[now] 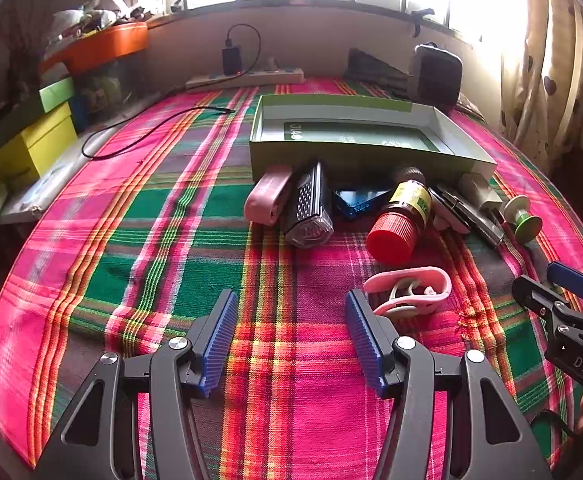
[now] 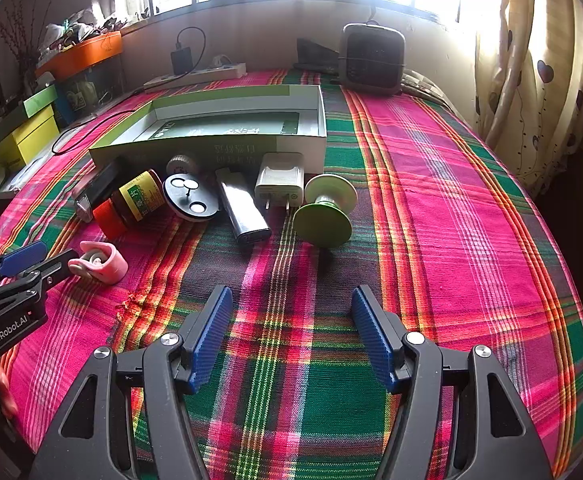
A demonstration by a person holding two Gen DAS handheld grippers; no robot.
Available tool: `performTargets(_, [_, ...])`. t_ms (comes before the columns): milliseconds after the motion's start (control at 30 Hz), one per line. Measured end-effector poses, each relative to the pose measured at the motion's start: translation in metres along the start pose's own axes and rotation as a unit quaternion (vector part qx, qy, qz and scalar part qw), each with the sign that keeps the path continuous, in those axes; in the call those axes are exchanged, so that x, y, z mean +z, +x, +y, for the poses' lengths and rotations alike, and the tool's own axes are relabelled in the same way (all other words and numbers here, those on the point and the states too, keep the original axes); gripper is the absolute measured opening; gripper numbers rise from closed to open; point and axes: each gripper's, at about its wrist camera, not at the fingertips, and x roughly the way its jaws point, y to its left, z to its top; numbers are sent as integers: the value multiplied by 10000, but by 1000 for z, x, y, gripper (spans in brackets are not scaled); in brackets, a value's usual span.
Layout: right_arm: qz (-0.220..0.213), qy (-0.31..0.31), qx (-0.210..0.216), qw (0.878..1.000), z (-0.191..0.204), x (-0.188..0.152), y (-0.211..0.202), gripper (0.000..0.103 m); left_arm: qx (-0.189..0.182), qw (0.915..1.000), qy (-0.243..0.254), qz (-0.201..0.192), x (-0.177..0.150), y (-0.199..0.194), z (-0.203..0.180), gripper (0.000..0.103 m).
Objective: Organize rigid objects
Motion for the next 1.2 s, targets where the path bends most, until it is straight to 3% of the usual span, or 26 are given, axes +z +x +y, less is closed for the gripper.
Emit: performTargets(1200, [-4, 7, 7, 10000, -1, 0, 0, 63, 23, 10000, 4, -30, -1, -1, -2, 55])
